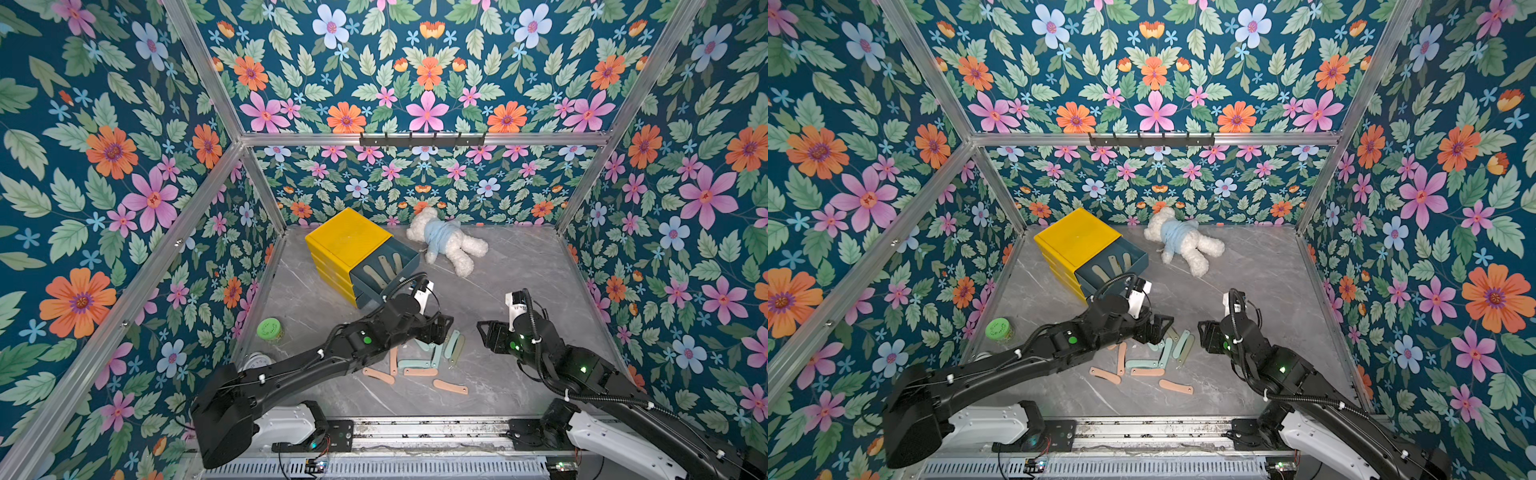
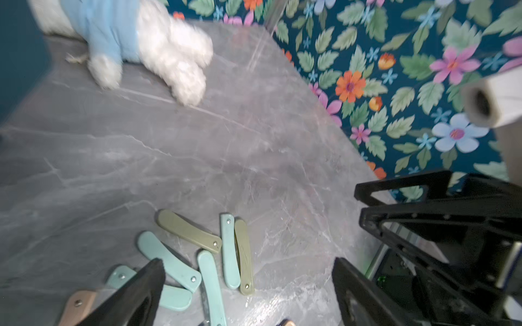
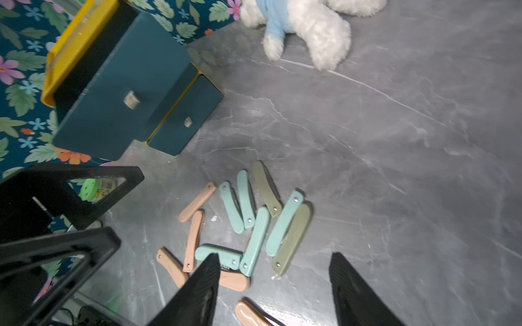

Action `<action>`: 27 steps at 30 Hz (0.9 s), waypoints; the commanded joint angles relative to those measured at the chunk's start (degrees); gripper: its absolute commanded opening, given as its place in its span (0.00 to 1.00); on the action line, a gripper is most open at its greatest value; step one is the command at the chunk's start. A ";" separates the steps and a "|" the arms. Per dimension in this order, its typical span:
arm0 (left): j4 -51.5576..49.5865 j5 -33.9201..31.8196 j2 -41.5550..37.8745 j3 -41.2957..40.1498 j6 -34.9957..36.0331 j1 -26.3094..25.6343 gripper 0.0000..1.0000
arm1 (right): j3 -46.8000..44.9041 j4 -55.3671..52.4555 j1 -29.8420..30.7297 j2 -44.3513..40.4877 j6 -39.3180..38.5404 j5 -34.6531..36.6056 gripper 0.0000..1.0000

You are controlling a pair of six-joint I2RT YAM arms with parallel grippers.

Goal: Place the fruit knives into the drawer by color
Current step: Pick up the fruit knife from the center of the board.

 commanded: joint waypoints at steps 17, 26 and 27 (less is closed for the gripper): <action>-1.55 3.00 28.24 11.58 -4.01 4.43 0.70 | -7.90 -5.01 0.01 -10.78 4.64 2.42 0.64; -5.02 0.41 31.54 13.26 -5.55 5.31 0.71 | -8.38 -6.41 0.01 -12.80 4.68 3.06 0.64; -5.11 0.65 31.90 13.26 -5.64 5.31 0.71 | -8.38 -6.42 0.02 -13.01 4.60 3.09 0.64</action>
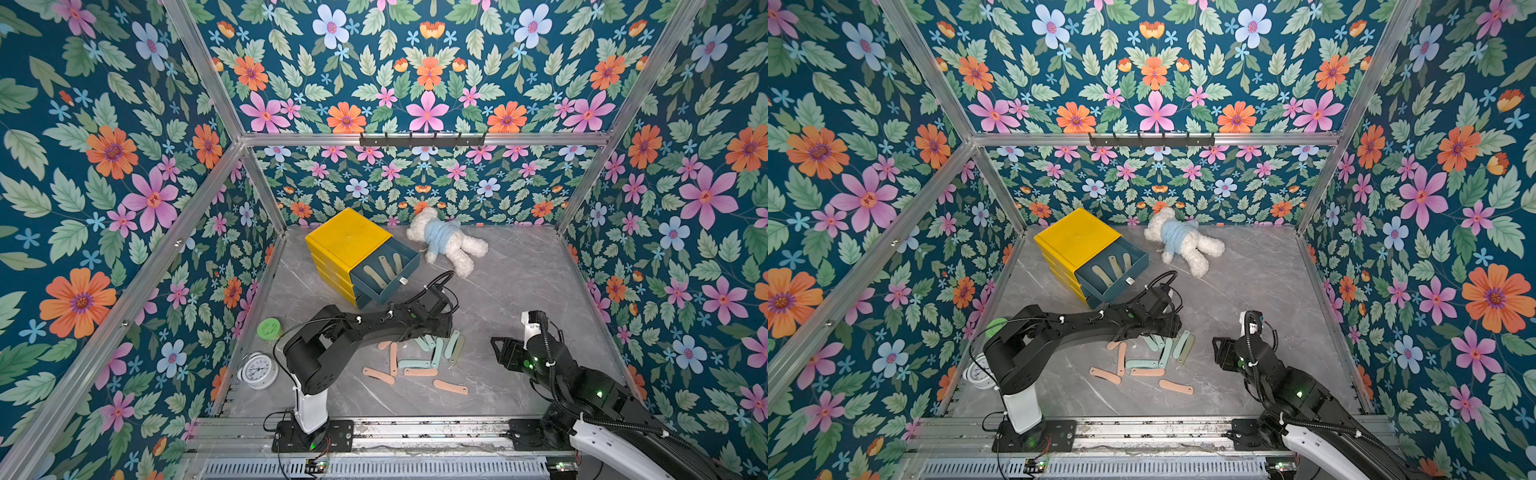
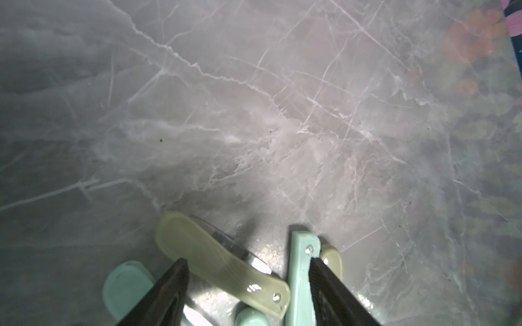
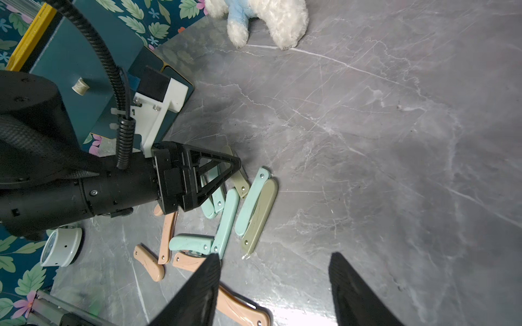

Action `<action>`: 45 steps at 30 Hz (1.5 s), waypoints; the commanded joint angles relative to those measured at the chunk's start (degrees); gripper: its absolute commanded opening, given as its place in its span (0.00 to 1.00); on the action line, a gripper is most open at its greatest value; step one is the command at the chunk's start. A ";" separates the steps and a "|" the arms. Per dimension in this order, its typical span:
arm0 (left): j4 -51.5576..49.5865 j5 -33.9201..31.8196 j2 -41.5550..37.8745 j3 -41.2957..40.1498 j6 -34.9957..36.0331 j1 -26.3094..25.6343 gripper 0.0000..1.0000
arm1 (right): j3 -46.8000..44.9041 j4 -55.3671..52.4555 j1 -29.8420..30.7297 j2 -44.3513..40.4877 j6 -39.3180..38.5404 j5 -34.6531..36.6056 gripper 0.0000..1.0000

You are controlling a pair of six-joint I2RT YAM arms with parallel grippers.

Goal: Place the fruit knives into the drawer by color
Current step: Pick up the fruit knife from the center of the board.

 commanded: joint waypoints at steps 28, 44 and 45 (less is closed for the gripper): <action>-17.65 -12.73 12.13 15.80 11.96 -3.35 0.48 | 0.23 -1.49 -0.01 -2.11 -0.02 1.64 0.64; -20.24 -9.89 15.04 16.06 12.35 -3.63 0.44 | 0.66 -1.99 0.05 -2.39 -0.15 1.62 0.63; -20.42 -9.70 15.18 15.97 12.51 -3.55 0.42 | 0.74 -2.06 0.00 -2.43 -0.18 1.54 0.63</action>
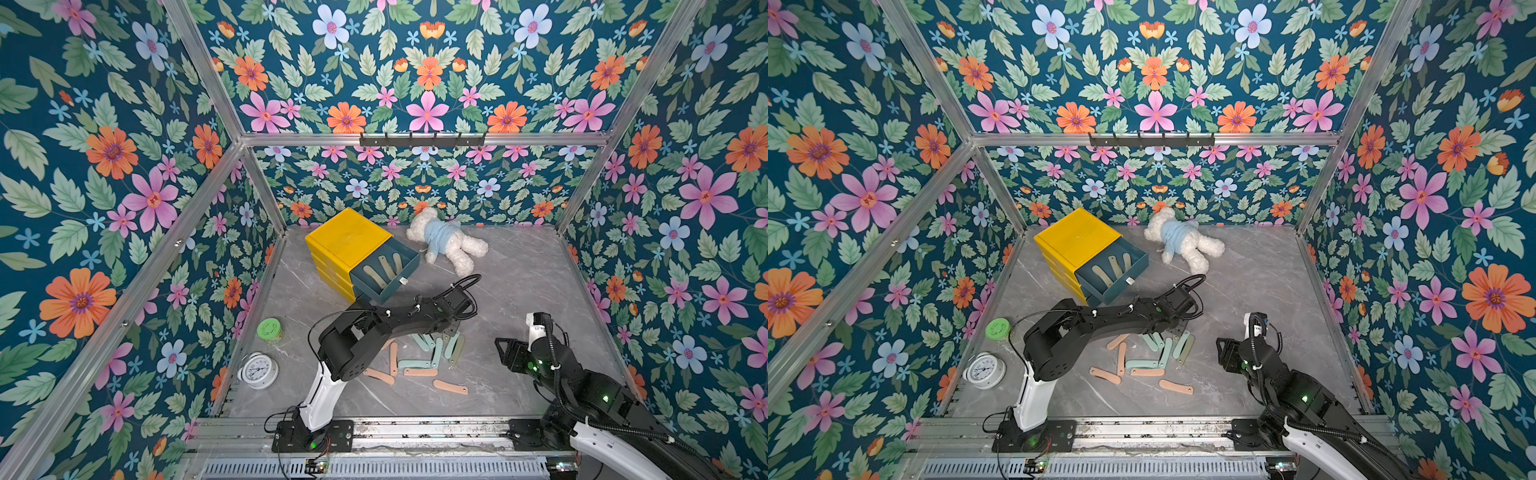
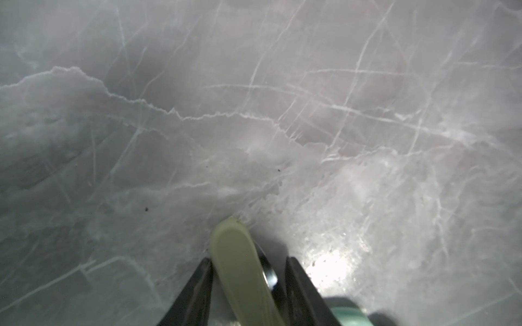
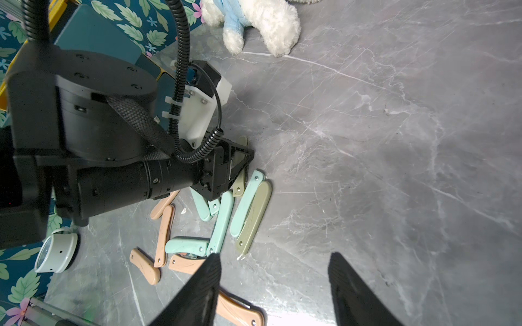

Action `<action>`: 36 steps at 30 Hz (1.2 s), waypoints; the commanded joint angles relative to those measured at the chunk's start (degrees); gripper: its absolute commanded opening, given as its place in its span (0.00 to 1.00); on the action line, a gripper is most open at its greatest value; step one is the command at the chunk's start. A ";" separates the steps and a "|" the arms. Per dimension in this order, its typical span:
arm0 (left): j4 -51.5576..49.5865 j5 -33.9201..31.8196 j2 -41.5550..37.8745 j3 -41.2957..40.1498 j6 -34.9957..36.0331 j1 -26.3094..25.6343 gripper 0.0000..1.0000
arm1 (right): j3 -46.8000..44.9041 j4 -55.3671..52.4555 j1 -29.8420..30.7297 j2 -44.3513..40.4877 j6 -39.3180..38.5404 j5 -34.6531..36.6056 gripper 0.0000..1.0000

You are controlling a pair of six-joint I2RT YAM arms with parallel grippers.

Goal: Place the fruit knives into the drawer by color
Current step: Pick up the fruit knife from the center of the board, then place the fruit knife in the drawer.

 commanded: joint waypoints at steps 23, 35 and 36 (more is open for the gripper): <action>-2.61 5.33 -9.27 3.20 0.01 0.44 0.18 | 1.09 -0.09 0.02 -0.94 0.28 0.68 0.63; -9.72 -3.74 -28.80 8.69 3.84 6.75 0.18 | 1.68 1.86 0.04 0.99 0.06 -0.56 0.63; -10.32 -4.15 -29.85 9.20 4.30 8.01 0.17 | 1.62 2.03 0.03 1.25 0.08 -0.72 0.63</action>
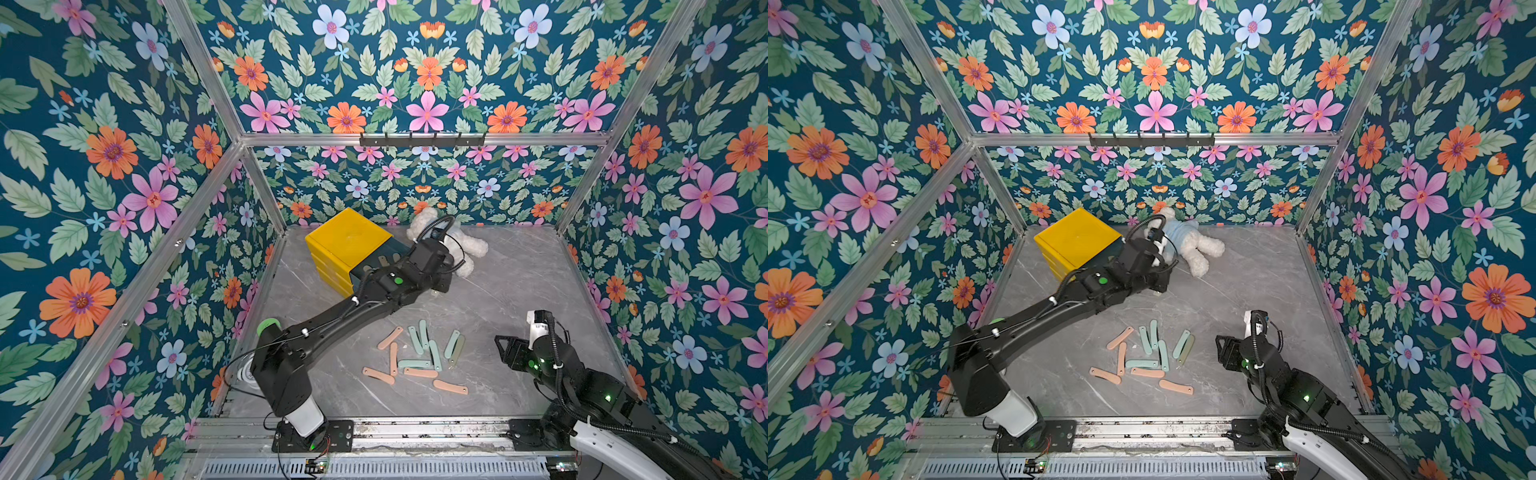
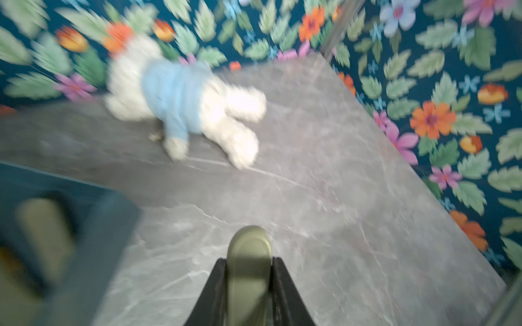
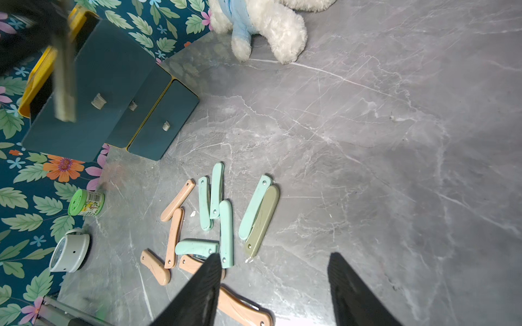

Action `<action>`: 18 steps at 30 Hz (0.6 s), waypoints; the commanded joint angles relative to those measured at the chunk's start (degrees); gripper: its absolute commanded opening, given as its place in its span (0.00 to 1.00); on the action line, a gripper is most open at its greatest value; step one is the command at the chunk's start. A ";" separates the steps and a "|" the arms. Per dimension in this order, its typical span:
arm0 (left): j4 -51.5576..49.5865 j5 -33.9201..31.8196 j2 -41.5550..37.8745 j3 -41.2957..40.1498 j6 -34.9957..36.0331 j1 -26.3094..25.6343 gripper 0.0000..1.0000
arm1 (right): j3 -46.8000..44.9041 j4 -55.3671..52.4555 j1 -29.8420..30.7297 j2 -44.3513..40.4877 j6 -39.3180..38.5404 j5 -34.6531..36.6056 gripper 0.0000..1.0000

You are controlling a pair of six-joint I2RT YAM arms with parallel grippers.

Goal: Place the fruit knives into the drawer by color
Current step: Place the fruit knife in the drawer.

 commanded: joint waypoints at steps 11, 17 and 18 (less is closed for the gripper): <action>-7.83 -5.63 -0.92 1.12 4.45 14.97 0.16 | 0.09 2.66 0.01 1.50 -0.03 -1.26 0.63; -5.79 -4.77 -0.49 -1.95 3.87 16.38 0.36 | 0.60 2.05 -0.01 1.74 -0.30 -2.43 0.64; -5.33 -4.67 -0.70 -2.22 3.79 16.38 0.42 | 0.69 2.10 0.00 2.01 -0.25 -2.59 0.64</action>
